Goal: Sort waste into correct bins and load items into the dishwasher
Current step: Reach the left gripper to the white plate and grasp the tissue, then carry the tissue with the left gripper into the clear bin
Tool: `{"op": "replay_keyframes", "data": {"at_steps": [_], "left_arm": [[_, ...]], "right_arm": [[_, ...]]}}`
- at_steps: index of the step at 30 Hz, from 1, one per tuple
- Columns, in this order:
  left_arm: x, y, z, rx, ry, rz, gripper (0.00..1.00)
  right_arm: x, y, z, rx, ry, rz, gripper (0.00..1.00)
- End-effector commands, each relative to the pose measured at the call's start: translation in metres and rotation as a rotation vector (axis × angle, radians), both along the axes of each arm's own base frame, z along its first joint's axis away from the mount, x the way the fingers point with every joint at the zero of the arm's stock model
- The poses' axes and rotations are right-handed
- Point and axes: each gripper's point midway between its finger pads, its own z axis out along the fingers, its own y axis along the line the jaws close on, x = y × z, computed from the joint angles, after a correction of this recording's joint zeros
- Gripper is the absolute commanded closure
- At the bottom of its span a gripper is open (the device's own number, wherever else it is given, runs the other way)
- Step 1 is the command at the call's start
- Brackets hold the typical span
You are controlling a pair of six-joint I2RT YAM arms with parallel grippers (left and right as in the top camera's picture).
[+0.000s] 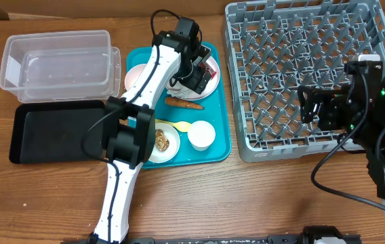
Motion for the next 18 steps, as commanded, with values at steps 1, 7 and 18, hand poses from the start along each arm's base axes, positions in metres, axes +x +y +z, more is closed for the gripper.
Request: {"op": "replay_keyframes", "data": {"at_steps": [1,7,18], "left_arm": [[0.007,0.010,-0.004,0.061,-0.024,0.024,0.11],[0.018,0.010,-0.002,0.067,-0.072,0.032,0.62],[0.021,0.009,-0.004,0.055,-0.075,0.071,0.96]], "right_arm": [[0.001,0.000,0.009,0.003,-0.023,0.004,0.00],[0.001,0.000,0.007,0.003,-0.014,0.004,0.00],[-0.004,0.000,0.000,0.002,0.019,0.004,0.00]]}}
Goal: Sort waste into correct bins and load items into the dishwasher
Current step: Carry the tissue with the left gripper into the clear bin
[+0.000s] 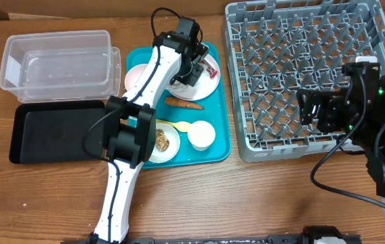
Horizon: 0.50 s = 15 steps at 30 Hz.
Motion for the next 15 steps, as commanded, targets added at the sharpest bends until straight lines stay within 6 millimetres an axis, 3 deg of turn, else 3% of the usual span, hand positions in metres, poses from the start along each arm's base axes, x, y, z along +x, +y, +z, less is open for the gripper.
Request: {"op": "replay_keyframes", "data": {"at_steps": [1,4,11,15], "left_arm": [[0.005,0.000,0.003,-0.010,-0.008,0.049,0.96],[0.017,0.006,0.040,-0.054,-0.047,0.146,0.96],[0.031,0.013,0.129,-0.106,-0.170,0.188,0.96],[0.030,0.044,0.163,-0.057,-0.218,0.297,0.96]], "right_arm": [[-0.001,0.000,0.009,0.003,-0.021,0.004,0.00],[-0.002,0.000,0.008,0.003,-0.016,0.004,0.00],[-0.002,0.000,0.008,0.003,-0.014,0.004,0.00],[-0.002,0.000,0.007,0.003,-0.013,0.004,0.00]]}}
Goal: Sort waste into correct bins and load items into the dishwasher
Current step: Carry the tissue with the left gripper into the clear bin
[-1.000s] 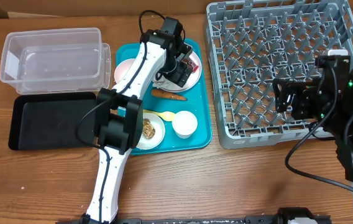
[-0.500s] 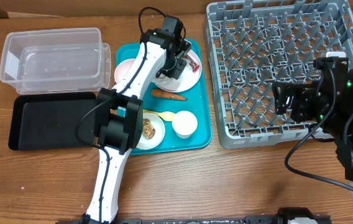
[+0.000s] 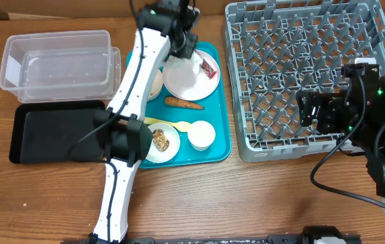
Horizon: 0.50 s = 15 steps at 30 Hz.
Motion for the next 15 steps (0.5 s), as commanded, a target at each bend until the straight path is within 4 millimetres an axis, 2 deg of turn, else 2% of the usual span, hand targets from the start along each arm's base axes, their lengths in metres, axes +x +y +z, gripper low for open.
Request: {"op": "replay_keyframes", "data": {"at_steps": [1,4,8,12,15], "left_arm": [[0.004,0.035,0.046,0.023,-0.080,0.138,0.96],[0.004,0.073,0.069,0.014,-0.100,0.220,0.96],[0.004,0.142,0.090,-0.013,-0.117,0.394,0.96],[-0.004,0.207,0.082,-0.023,-0.065,0.532,0.96],[-0.009,0.239,0.069,-0.030,-0.018,0.567,0.96]], "right_arm": [[0.000,0.000,0.010,0.003,-0.028,0.004,0.00],[0.000,0.000,0.010,0.003,-0.026,0.004,0.00],[0.000,0.000,0.010,0.003,-0.029,0.004,0.00],[0.001,0.000,0.011,0.003,-0.031,0.004,0.00],[0.001,0.000,0.012,0.003,-0.036,0.004,0.00]]}}
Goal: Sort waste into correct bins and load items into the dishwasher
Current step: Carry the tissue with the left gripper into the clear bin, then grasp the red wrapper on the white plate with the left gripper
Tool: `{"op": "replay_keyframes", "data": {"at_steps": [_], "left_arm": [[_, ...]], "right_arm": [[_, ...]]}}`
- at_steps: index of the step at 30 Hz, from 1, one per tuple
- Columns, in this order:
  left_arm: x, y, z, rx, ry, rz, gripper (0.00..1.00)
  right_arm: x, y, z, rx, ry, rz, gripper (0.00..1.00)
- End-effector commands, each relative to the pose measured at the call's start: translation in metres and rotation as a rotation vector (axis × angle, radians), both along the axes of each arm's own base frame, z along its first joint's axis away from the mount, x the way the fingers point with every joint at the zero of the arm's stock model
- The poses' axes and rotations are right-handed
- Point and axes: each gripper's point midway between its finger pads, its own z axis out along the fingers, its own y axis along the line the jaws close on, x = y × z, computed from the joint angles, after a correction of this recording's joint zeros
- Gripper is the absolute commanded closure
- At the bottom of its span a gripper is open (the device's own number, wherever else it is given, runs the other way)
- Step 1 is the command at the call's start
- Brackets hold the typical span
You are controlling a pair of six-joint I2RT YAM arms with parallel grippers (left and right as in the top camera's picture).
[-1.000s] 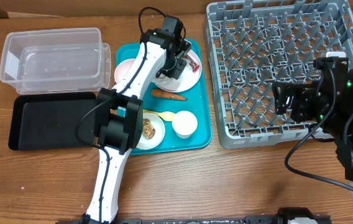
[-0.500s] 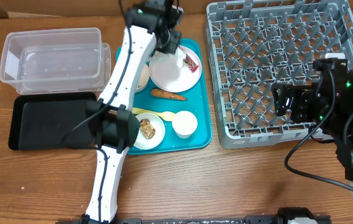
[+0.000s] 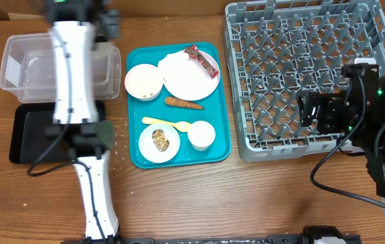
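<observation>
A teal tray point(image 3: 135, 157) holds a small white bowl point(image 3: 143, 81), a large white plate point(image 3: 194, 83), a white cup point(image 3: 201, 135), a yellow spoon point(image 3: 166, 123), an orange food piece point(image 3: 184, 103) and a saucer with food scraps point(image 3: 158, 142). A red wrapper point(image 3: 203, 59) lies on the plate's far rim, beside a crumpled white piece point(image 3: 171, 61). My left arm is blurred over the clear bin point(image 3: 30, 71), its gripper point(image 3: 106, 19) at the bin's far right corner; whether it is open or shut cannot be told. My right gripper point(image 3: 306, 108) hangs open over the grey dish rack point(image 3: 280, 54).
A black tray point(image 3: 33, 135) lies in front of the clear bin, left of the teal tray. The dish rack fills the right side of the table. The right arm's cables trail over the table's front right.
My left arm has moved from the far edge of the teal tray to over the clear bin at the left. The wrapper now lies higher on the plate's rim. The right arm is unchanged.
My left gripper was down on the large plate by the wrapper. Then it was a little farther back on the plate, then at the tray's far edge. Now it is over the clear bin, and the wrapper remains on the plate, shifted.
</observation>
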Motion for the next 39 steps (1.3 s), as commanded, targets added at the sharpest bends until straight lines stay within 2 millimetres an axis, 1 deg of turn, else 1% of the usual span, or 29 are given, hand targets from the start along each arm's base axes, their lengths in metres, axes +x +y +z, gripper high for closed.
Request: {"op": "replay_keyframes", "data": {"at_steps": [1,2,3,5,7,8,9,12,13,15,17,18,20,22,23,25,26,29,31,34,39], "left_arm": [[-0.007,0.026,-0.001,-0.034,0.016,0.047,0.96],[-0.008,0.032,-0.007,-0.038,0.032,0.057,0.96],[-0.010,0.040,-0.015,-0.038,0.053,0.073,0.69],[-0.009,0.045,-0.023,-0.035,0.068,0.084,0.29],[-0.006,0.049,-0.031,-0.037,0.075,0.092,0.11],[-0.004,0.051,-0.034,-0.038,0.075,0.094,0.04],[-0.001,0.052,-0.037,-0.039,0.069,0.096,0.00],[0.007,0.053,-0.034,-0.036,0.035,0.097,0.00],[0.009,0.051,-0.031,-0.038,0.019,0.093,0.00],[0.012,0.044,-0.024,-0.049,-0.003,0.077,0.00],[0.016,0.031,-0.016,-0.077,-0.030,0.042,0.00],[0.017,0.019,-0.012,-0.100,-0.041,0.000,0.00],[0.019,-0.017,-0.006,-0.162,-0.058,-0.143,0.00],[0.014,-0.058,-0.006,-0.191,-0.046,-0.288,0.02],[0.012,-0.073,-0.008,-0.181,-0.034,-0.329,0.02],[0.008,-0.101,-0.015,-0.141,-0.009,-0.412,0.02],[0.005,-0.124,-0.024,-0.084,0.013,-0.469,0.02],[0.004,-0.155,-0.043,0.028,0.040,-0.539,0.02],[0.005,-0.171,-0.058,0.083,0.052,-0.561,0.02],[0.008,-0.188,-0.080,0.115,0.057,-0.603,0.02],[0.022,-0.205,-0.120,0.090,0.023,-0.634,0.02]], "right_arm": [[0.002,0.000,0.012,0.003,-0.037,0.004,0.00],[0.002,0.000,0.012,0.003,-0.038,0.004,0.00],[0.002,0.000,0.013,0.003,-0.041,0.004,0.00],[0.003,0.000,0.013,0.003,-0.045,0.004,0.00],[0.003,0.000,0.014,0.003,-0.046,0.004,0.00],[0.003,0.000,0.014,0.003,-0.046,0.004,0.00],[0.003,0.000,0.013,0.003,-0.045,0.004,0.00],[0.003,0.000,0.013,0.003,-0.045,0.004,0.00],[0.003,0.000,0.013,0.003,-0.045,0.004,0.00],[0.003,0.000,0.013,0.003,-0.045,0.004,0.00],[0.003,0.000,0.013,0.003,-0.044,0.004,0.00],[0.003,0.000,0.013,0.003,-0.044,0.004,0.00],[0.003,0.000,0.014,0.003,-0.045,0.004,0.00],[0.003,0.000,0.014,0.003,-0.046,0.004,0.00],[0.003,0.000,0.014,0.003,-0.046,0.004,0.00],[0.002,0.000,0.013,0.003,-0.044,0.004,0.00],[0.002,0.000,0.012,0.003,-0.040,0.004,0.00],[0.002,0.000,0.010,0.002,-0.030,0.003,0.00],[0.002,0.000,0.009,0.003,-0.026,0.004,0.00],[0.003,0.000,0.007,0.003,-0.015,0.004,0.00],[0.008,0.000,0.000,0.003,0.008,0.004,0.00]]}}
